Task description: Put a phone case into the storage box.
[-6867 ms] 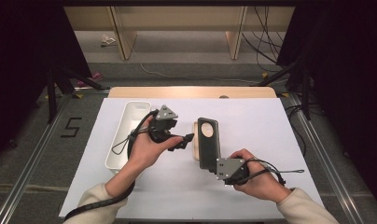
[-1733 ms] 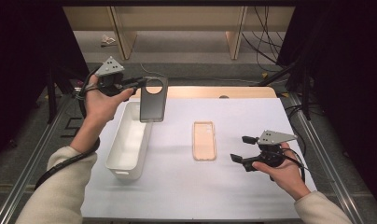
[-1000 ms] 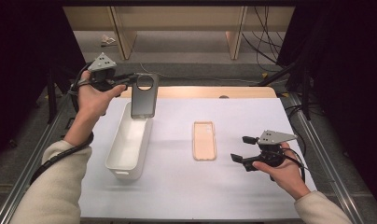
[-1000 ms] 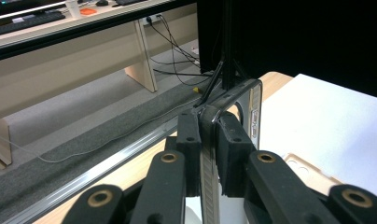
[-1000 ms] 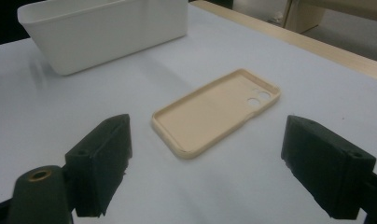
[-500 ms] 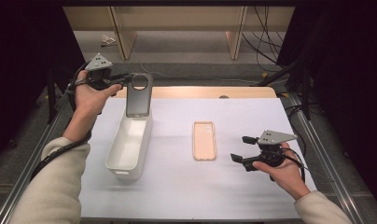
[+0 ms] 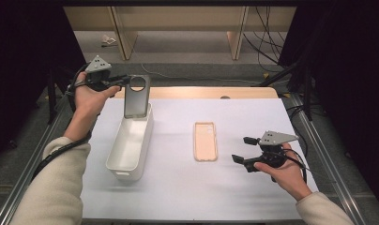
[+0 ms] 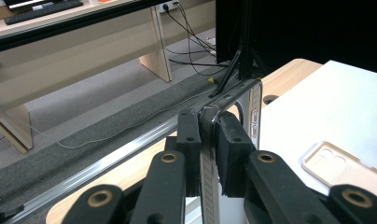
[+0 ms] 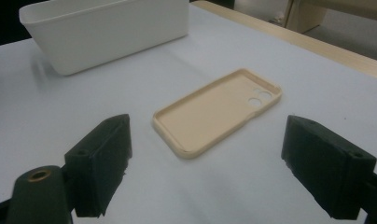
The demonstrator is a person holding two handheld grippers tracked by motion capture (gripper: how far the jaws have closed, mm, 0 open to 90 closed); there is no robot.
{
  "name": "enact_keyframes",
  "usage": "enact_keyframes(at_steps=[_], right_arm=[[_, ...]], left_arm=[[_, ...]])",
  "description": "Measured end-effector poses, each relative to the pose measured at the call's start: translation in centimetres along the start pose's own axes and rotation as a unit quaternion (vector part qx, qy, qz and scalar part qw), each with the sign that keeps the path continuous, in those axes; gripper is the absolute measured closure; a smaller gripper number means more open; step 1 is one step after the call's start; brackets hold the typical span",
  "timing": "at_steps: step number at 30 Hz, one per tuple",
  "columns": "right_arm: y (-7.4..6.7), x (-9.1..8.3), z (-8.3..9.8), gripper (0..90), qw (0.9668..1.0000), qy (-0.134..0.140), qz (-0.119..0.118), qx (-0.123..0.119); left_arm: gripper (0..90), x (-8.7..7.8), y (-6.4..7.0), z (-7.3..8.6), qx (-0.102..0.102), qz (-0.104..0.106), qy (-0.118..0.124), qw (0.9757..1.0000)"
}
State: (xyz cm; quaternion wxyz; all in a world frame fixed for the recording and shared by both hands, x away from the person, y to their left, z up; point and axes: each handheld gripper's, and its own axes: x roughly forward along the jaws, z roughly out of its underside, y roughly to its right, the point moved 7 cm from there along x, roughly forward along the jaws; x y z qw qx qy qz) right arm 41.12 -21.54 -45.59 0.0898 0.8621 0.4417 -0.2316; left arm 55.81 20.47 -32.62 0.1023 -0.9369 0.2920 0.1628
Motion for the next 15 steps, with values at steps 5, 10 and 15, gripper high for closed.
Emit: enact_keyframes(at_steps=[5, 10, 15], right_arm=[[0.04, -0.04, 0.03, 16.8, 1.0000, -0.001, 0.000, 0.001], [0.05, -0.04, 0.04, 16.8, 1.0000, -0.001, 0.000, 0.000], [0.09, 0.00, 0.05, 16.9, 1.0000, 0.000, 0.000, 0.002]], left_arm=[[80.3, 0.12, -0.29, 0.26, -0.001, -0.004, -0.001, 1.0000], [80.3, 0.36, -0.55, 0.49, 0.002, -0.005, -0.005, 1.0000], [80.3, 0.64, -0.82, 0.63, 0.002, -0.007, -0.005, 1.0000]])
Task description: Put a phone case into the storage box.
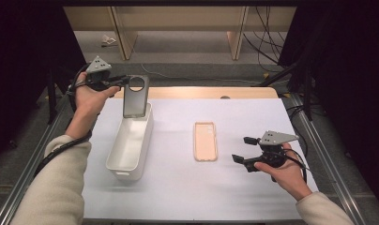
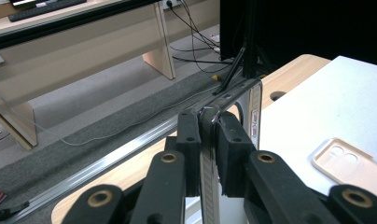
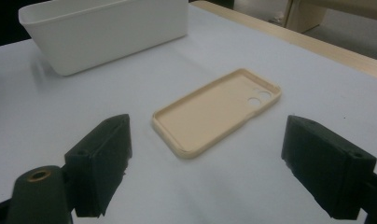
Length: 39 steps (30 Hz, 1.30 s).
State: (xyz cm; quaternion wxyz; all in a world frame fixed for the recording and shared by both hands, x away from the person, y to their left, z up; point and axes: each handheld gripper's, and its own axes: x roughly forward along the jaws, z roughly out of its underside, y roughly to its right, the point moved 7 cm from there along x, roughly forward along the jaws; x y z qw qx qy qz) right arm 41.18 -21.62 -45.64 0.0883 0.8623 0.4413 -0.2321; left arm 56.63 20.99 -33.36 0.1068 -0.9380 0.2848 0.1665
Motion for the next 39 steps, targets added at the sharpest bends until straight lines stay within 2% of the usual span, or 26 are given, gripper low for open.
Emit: enact_keyframes(at_steps=[10, 11, 12, 13, 15, 16, 17, 18, 22, 39], right_arm=[[0.0, 0.0, 0.0, 16.9, 1.0000, -0.001, -0.001, 0.000], [0.0, 0.0, 0.0, 16.8, 1.0000, -0.001, -0.001, 0.000], [0.0, 0.0, 0.0, 16.8, 1.0000, -0.001, -0.001, 0.000], [0.0, 0.0, 0.0, 16.8, 1.0000, 0.000, -0.001, 0.000], [0.0, 0.0, 0.0, 16.8, 1.0000, -0.001, -0.001, 0.000], [0.0, 0.0, 0.0, 16.8, 1.0000, -0.001, -0.001, 0.000], [0.0, 0.0, 0.0, 16.8, 1.0000, 0.000, -0.001, 0.000], [0.0, 0.0, 0.0, 16.8, 1.0000, 0.000, -0.001, 0.000], [0.0, 0.0, 0.0, 16.8, 1.0000, 0.000, -0.002, 0.000], [0.0, 0.1, 0.1, 16.9, 1.0000, -0.001, -0.003, 0.001]], left_arm=[[80.3, 0.8, -0.2, 0.4, -0.002, 0.000, -0.003, 1.0000], [80.3, 0.8, -0.1, 0.6, -0.009, 0.002, -0.007, 0.9999], [80.3, 0.9, -0.1, 0.5, -0.002, 0.001, -0.004, 1.0000], [80.3, 1.0, 0.0, 0.6, -0.009, 0.003, -0.007, 0.9999], [80.3, 1.1, -0.1, 0.6, -0.002, 0.002, -0.005, 1.0000], [80.3, 1.2, 0.0, 0.7, -0.008, 0.003, -0.009, 0.9999], [80.3, 1.3, -0.1, 0.7, -0.002, 0.002, -0.007, 1.0000], [80.3, 1.4, 0.0, 0.9, -0.008, 0.003, -0.011, 0.9999], [80.3, 1.6, -0.1, 1.1, -0.012, 0.002, -0.014, 0.9998], [80.3, 2.4, -0.5, 2.3, -0.013, -0.001, -0.023, 0.9997]])
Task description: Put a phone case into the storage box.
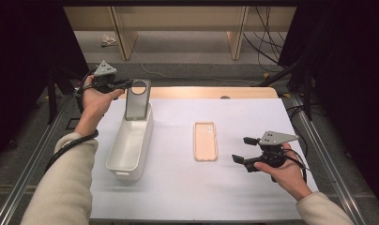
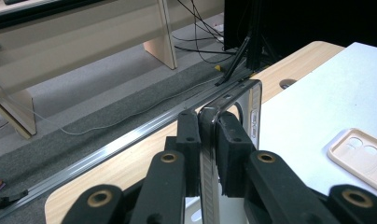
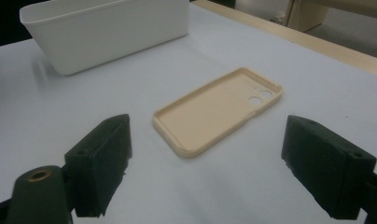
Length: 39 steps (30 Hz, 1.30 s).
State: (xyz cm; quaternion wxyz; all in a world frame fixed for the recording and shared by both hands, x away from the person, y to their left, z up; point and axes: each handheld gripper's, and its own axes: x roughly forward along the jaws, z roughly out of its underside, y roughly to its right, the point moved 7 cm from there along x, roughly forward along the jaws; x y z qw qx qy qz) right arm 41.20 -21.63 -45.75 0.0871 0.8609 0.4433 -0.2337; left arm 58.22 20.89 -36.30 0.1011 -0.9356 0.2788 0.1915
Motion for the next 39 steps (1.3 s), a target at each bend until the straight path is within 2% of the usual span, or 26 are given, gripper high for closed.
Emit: enact_keyframes(at_steps=[6, 39], right_arm=[[0.0, 0.0, 0.0, 16.9, 1.0000, -0.001, -0.001, 0.001], [0.1, 0.2, 0.2, 17.0, 1.0000, -0.004, -0.005, 0.002]], left_arm=[[80.2, 0.4, -0.1, 0.7, -0.005, -0.002, -0.004, 1.0000], [79.9, 2.0, -0.5, 2.4, -0.021, -0.001, -0.015, 0.9997]])
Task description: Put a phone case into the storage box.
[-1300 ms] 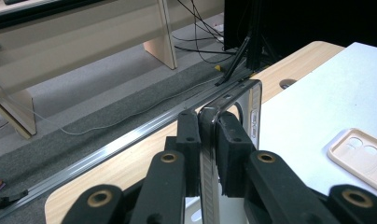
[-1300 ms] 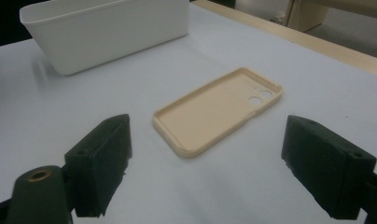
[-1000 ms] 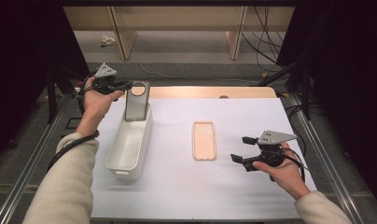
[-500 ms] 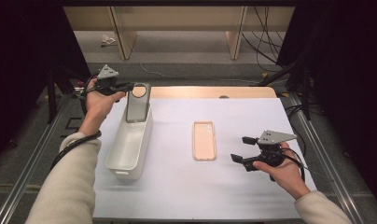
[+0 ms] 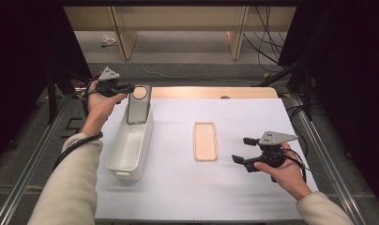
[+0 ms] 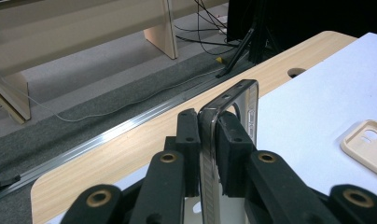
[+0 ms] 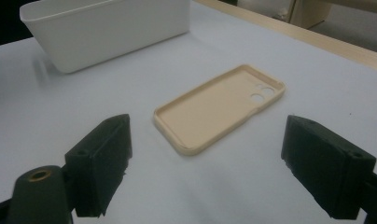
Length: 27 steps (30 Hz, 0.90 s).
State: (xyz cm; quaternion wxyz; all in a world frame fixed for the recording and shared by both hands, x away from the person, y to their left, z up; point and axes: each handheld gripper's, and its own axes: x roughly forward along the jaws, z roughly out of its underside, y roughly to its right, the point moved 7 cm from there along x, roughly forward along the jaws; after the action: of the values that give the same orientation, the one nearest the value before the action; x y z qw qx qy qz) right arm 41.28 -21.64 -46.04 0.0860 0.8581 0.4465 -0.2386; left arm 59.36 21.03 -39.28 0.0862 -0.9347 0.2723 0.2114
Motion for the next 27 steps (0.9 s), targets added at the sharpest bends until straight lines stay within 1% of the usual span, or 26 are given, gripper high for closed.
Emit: enact_keyframes(at_steps=[12, 27], right_arm=[[0.0, 0.0, 0.1, 17.0, 1.0000, -0.002, -0.001, 0.001], [-0.1, 0.1, 0.1, 17.0, 1.0000, -0.002, -0.002, 0.001]], left_arm=[[79.5, 0.2, -0.3, 0.4, -0.009, -0.002, -0.002, 1.0000], [77.3, 0.4, -1.0, 1.4, -0.022, -0.008, -0.017, 0.9996]])
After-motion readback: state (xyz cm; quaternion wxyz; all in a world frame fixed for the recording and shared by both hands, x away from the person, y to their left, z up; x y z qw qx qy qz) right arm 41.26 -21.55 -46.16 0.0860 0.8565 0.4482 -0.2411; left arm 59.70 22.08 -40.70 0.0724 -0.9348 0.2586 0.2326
